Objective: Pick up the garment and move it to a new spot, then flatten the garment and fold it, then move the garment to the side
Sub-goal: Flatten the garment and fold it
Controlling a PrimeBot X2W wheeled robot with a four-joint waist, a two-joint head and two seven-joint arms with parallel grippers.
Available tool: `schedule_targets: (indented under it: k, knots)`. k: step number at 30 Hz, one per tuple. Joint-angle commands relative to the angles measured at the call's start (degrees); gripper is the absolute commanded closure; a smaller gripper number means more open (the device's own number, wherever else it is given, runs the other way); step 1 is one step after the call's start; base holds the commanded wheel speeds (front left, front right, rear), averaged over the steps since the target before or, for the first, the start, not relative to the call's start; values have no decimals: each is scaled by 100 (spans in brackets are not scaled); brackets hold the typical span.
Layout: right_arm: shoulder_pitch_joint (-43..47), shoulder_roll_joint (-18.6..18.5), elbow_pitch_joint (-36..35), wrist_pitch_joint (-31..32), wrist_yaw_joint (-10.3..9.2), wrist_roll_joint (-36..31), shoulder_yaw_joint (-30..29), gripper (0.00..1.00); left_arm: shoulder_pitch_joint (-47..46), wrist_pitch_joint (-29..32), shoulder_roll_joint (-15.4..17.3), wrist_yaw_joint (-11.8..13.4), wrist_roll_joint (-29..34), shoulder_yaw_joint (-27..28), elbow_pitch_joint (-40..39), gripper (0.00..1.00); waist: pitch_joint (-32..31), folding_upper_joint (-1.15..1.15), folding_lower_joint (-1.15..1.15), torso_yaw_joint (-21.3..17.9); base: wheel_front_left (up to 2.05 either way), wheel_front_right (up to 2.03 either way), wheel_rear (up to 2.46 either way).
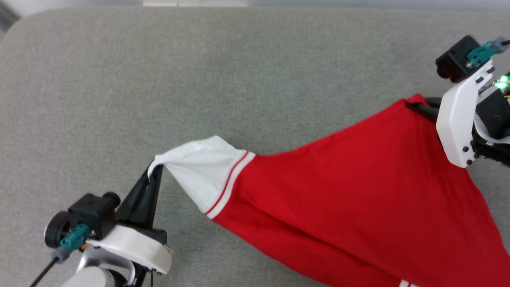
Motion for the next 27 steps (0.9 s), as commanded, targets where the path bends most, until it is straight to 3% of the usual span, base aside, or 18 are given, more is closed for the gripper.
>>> schedule_targets:
  k: [1,6,14,21,27]
  knots:
    - [-44,-26,-18,-77,-4,19,-5,100,-86,14,24,-6,33,29,-7,100,-222,0,0,-157,0,0,0]
    - [-257,-13,-91,-742,-4,-66,-56,100,-576,221,245,-83,119,170,-77,100,-486,0,0,-375,0,0,0]
    - [-905,229,138,-1554,-3,-404,-494,100,-2183,759,386,-472,390,306,99,100,-355,0,0,-575,0,0,0]
    - [-1840,662,594,-1772,-4,-900,-942,100,-4115,1152,204,-944,646,420,708,100,102,0,0,-696,0,0,0]
    - [-2782,1054,1151,-1821,-4,-1328,-1360,100,-5711,1345,-175,-1304,816,398,1456,100,468,0,0,-663,0,0,0]
